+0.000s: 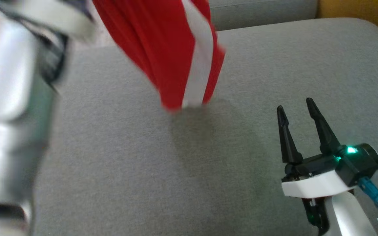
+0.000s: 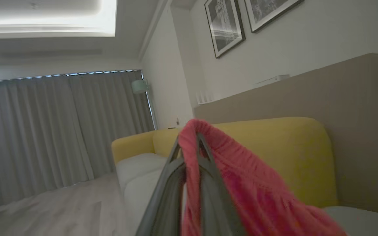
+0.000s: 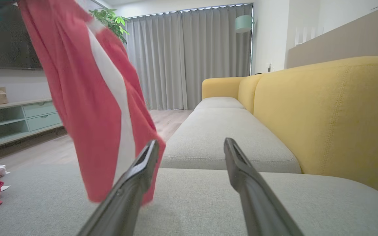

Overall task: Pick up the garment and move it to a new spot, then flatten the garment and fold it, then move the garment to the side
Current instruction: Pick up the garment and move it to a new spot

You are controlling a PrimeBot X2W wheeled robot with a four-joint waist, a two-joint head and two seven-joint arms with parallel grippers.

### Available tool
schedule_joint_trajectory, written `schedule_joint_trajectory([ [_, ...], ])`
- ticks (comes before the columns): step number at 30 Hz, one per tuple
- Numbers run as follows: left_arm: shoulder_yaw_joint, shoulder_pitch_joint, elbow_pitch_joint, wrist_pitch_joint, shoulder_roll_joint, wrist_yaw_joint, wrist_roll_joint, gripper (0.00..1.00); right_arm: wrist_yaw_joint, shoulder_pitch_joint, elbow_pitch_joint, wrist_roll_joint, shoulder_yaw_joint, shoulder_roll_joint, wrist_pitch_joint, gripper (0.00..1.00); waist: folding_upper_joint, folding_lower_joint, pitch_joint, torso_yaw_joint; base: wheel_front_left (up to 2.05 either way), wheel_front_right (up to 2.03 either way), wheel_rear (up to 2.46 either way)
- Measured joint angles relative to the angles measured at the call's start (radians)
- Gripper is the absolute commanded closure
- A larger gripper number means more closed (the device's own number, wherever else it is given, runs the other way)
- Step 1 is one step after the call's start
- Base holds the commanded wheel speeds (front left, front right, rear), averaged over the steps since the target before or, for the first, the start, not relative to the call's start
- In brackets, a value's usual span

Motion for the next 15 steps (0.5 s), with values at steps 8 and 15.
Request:
schedule_joint_trajectory([
  [8,-0.141,0.368,-0.02,-0.077,-0.09,0.039,-0.002,1.0,0.0,0.0,-0.002,0.01,0.007,0.001,0.0,0.0,0.0,0.0,0.022,-0.071,0.0,0.0,0.0],
  [15,-0.2,0.616,0.155,-0.158,-0.166,0.106,0.022,0.24,0.0,0.011,0.029,0.009,0.009,0.002,0.0,0.0,0.0,0.0,0.023,-0.106,0.0,0.0,0.0],
])
